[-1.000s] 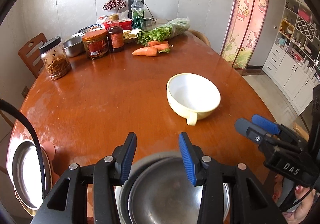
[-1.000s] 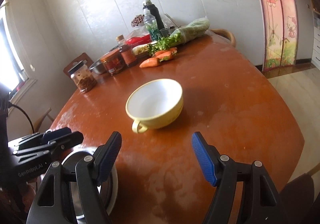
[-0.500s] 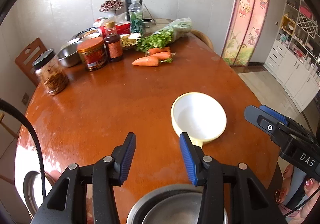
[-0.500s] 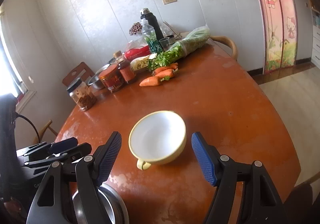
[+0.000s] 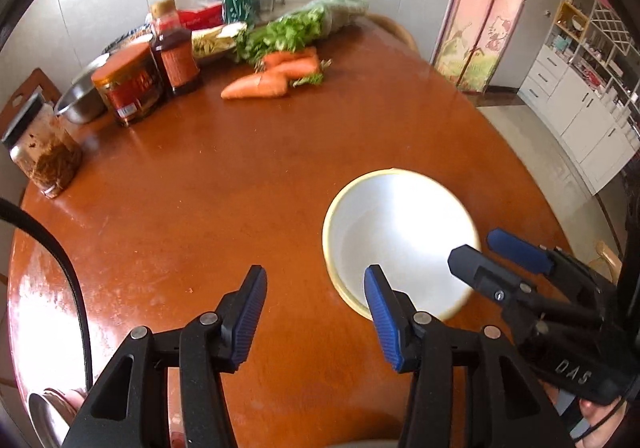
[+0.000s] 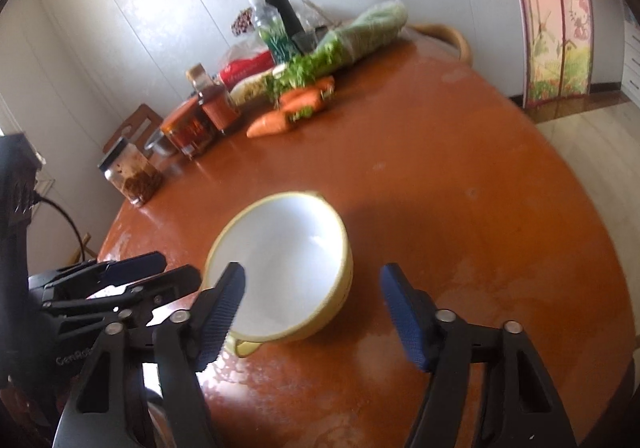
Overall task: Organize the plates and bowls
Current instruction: 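Move the left gripper to the white yellow-rimmed bowl and grasp its rim, then lift the white bowl with the left gripper and lower it into the steel bowl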
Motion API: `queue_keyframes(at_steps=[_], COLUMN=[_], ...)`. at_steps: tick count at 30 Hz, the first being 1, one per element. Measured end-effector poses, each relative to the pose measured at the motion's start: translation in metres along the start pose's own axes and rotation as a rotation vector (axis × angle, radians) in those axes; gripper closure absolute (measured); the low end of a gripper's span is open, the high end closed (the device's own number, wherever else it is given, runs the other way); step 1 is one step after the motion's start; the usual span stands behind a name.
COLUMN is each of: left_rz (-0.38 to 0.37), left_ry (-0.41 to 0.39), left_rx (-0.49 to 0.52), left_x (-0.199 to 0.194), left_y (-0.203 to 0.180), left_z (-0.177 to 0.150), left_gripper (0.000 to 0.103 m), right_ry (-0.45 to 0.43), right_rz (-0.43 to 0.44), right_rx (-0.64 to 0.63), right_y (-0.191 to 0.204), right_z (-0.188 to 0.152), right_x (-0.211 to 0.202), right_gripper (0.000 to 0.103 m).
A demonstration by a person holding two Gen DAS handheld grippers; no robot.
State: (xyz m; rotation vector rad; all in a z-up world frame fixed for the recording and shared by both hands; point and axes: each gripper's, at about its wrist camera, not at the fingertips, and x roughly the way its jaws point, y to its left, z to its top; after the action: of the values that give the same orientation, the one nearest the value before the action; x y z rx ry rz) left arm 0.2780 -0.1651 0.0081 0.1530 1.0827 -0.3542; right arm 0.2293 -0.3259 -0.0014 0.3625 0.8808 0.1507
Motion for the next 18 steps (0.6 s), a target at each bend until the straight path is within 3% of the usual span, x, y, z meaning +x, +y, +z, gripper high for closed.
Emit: queue_keyframes(at_steps=[5, 9, 10, 18], left_rz=[-0.022, -0.086, -0.103, -0.079], left_ry=[0.031, 0.073, 0.085, 0.045], left_rx=[-0.007, -0.013, -0.012, -0.032], left_x=[0.017, 0.028, 0.031, 0.011], left_y=[0.003, 0.003, 0.003, 0.012], left_z=[0.003, 0.004, 0.003, -0.002], left_gripper=[0.053, 0.078, 0.08, 0.081], right_ry=[0.022, 0.023, 0.027, 0.005], right_rz=[0.011, -0.001, -0.002, -0.01], right_rx=[-0.006, -0.032, -0.049, -0.113], right_y=[-0.001, 0.003, 0.006, 0.03], right_z=[-0.004, -0.005, -0.006, -0.005], right_x=[0.014, 0.016, 0.016, 0.009], right_gripper=[0.055, 0.059, 0.061, 0.062])
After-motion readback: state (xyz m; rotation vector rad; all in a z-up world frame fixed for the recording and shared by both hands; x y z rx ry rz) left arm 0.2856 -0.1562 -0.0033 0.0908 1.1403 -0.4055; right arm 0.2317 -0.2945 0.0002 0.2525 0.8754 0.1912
